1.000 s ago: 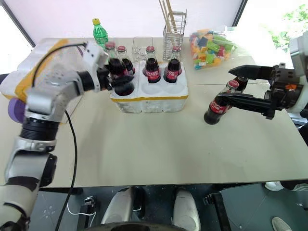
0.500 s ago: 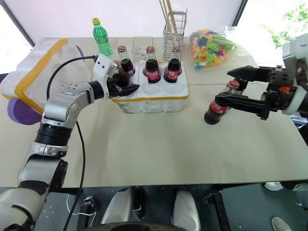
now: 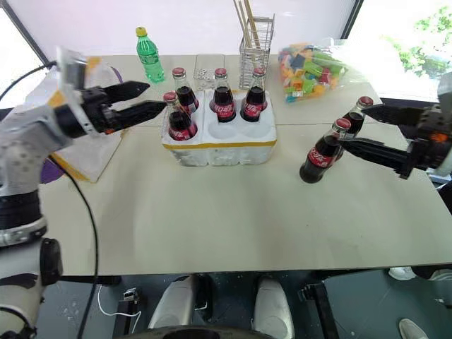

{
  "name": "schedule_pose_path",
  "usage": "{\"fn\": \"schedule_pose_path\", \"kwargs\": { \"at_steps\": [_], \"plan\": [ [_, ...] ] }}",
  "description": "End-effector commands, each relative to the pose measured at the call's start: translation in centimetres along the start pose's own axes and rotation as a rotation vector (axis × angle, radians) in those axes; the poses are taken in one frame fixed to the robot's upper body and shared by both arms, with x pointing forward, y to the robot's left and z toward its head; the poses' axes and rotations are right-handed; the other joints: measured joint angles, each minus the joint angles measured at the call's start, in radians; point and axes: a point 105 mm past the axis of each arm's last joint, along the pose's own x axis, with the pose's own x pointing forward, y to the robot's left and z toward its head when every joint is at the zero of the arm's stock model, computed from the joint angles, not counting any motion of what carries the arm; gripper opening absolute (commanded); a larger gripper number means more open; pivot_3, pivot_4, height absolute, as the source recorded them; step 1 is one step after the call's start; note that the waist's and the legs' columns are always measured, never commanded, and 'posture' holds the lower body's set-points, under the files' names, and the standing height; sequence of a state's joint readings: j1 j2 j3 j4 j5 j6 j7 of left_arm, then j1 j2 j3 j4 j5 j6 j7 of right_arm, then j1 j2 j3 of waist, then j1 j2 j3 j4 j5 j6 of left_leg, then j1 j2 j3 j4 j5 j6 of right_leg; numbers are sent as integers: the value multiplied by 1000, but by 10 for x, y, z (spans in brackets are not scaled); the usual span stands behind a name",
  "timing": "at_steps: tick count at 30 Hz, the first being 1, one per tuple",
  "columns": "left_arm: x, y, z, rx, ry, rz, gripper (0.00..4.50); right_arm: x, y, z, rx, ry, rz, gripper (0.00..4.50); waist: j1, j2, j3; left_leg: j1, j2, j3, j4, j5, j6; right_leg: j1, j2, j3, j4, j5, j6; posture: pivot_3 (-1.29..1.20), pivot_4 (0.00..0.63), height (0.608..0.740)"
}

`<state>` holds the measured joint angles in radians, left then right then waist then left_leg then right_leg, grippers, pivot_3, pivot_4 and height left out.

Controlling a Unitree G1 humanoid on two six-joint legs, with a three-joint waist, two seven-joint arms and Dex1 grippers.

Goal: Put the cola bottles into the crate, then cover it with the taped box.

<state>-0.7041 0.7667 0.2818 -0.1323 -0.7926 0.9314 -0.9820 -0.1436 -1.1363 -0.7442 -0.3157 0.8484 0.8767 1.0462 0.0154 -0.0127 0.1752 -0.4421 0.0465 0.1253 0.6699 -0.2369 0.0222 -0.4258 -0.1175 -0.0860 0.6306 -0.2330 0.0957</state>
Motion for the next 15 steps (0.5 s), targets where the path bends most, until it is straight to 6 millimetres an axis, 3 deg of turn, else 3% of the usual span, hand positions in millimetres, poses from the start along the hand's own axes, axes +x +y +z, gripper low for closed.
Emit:
{"fn": "schedule_pose_path", "kwargs": {
  "at_steps": [1, 5, 8, 15],
  "plan": [
    [-11, -49, 10, 16, 39, -279, 4480, -11, 19, -16, -30, 40, -17, 4500, 0, -1, -1, 0, 0, -1, 0, 0, 0, 0, 0, 0, 0, 0, 0, 0, 150, 736],
    [5, -59, -20, 67, 140, -302, 4480, -12, 25, -54, 3, 107, -116, 4500, 2, 0, -2, 1, -1, -3, 0, -1, 1, 2, 0, 0, -1, 0, 0, 0, 150, 736],
    [19, -60, -43, 59, 174, -305, 4480, 1, 21, -78, 91, 39, -241, 4500, -2, -4, -5, 1, -1, -6, 1, -2, 3, 3, 1, 0, -1, -1, 0, 0, 150, 736],
    [35, -63, -59, 90, 180, -322, 4480, 32, 5, -115, 182, -65, -434, 4500, -4, -2, -5, 0, -3, -8, 0, -1, 2, 1, 3, 0, 0, -1, -1, 0, 150, 736]
  ]
}}
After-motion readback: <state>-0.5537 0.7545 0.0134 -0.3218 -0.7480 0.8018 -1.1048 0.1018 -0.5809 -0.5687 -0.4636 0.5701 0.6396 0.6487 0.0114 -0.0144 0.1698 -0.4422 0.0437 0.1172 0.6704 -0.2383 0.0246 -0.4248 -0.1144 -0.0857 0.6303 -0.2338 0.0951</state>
